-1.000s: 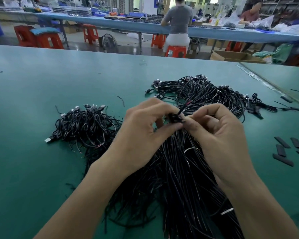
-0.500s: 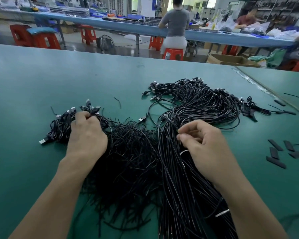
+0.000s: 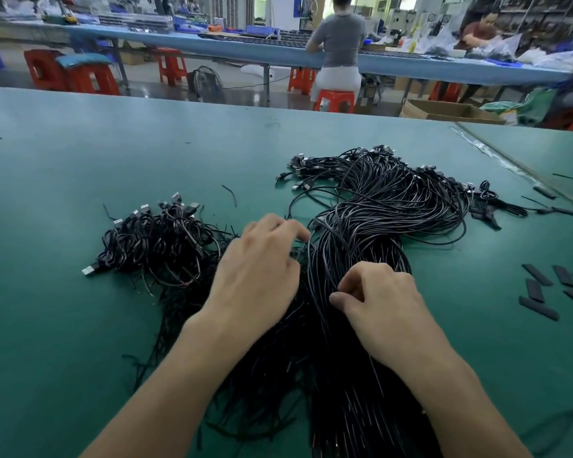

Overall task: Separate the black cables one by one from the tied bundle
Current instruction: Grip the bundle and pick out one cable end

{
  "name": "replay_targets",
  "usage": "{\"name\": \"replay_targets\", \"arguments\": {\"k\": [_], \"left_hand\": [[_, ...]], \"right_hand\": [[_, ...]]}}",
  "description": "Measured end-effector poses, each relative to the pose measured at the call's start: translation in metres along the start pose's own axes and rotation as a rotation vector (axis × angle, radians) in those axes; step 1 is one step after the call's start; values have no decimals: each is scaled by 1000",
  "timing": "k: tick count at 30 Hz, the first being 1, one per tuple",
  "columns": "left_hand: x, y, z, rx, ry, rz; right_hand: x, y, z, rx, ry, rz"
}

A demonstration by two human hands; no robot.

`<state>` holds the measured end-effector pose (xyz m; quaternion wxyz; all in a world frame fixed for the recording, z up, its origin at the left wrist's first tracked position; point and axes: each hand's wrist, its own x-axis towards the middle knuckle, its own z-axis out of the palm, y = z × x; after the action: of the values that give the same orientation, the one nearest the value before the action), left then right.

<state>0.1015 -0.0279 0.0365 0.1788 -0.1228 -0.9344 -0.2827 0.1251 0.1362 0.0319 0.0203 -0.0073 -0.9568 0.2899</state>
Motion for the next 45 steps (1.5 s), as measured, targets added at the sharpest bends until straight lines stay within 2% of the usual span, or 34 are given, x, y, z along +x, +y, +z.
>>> {"name": "replay_targets", "arguments": {"k": [2, 7, 10, 12, 13, 15, 17, 20, 22, 24, 26, 28, 30, 32, 34, 36, 39, 41, 43, 45], "left_hand": [[-1, 1, 4, -10, -81, 57], [0, -11, 7, -132, -186, 72], [3, -18, 14, -265, -74, 31], [5, -18, 14, -331, 106, 10], [7, -18, 12, -371, 209, -30], [11, -18, 2, -572, 418, -159], [16, -17, -13, -899, 627, -263], [20, -10, -32, -1081, 887, -232], [20, -5, -42, -999, 1017, -183], [17, -4, -49, -671, 1080, -78], [13, -2, -46, -401, 1007, 69], [8, 3, -37, -261, 792, 167], [5, 8, -29, -62, 517, 256], [2, 8, -20, 83, 248, 281], [1, 4, -12, 141, 97, 286], [0, 2, -6, 160, 15, 287], [-2, 6, -2, 94, -45, 300], [-2, 7, 1, 49, -47, 319], [0, 3, 1, -3, -42, 298], [2, -7, 2, -118, 22, 197]], "right_hand": [[-1, -5, -8, 170, -68, -147], [-22, -36, -38, 528, -426, -553], [-32, -41, -54, 751, -713, -645], [-32, -34, -61, 842, -932, -592], [-29, -27, -63, 842, -983, -551], [-19, -12, -62, 762, -941, -481], [-7, 5, -56, 534, -810, -401], [6, 26, -47, 117, -575, -197], [11, 35, -46, -3, -314, -28], [12, 38, -47, -70, -88, 137], [11, 35, -46, -115, -43, 153], [10, 27, -43, -74, -87, 49], [8, 16, -38, 142, -58, -67], [5, 0, -34, 473, 36, -150], [0, -13, -36, 737, 69, -202], [-7, -20, -40, 799, 5, -218], [-13, -21, -41, 437, -57, -284], [-12, -19, -39, 336, -24, -326], [-10, -18, -41, 395, -32, -357], [-9, -16, -46, 638, -129, -400]]}}
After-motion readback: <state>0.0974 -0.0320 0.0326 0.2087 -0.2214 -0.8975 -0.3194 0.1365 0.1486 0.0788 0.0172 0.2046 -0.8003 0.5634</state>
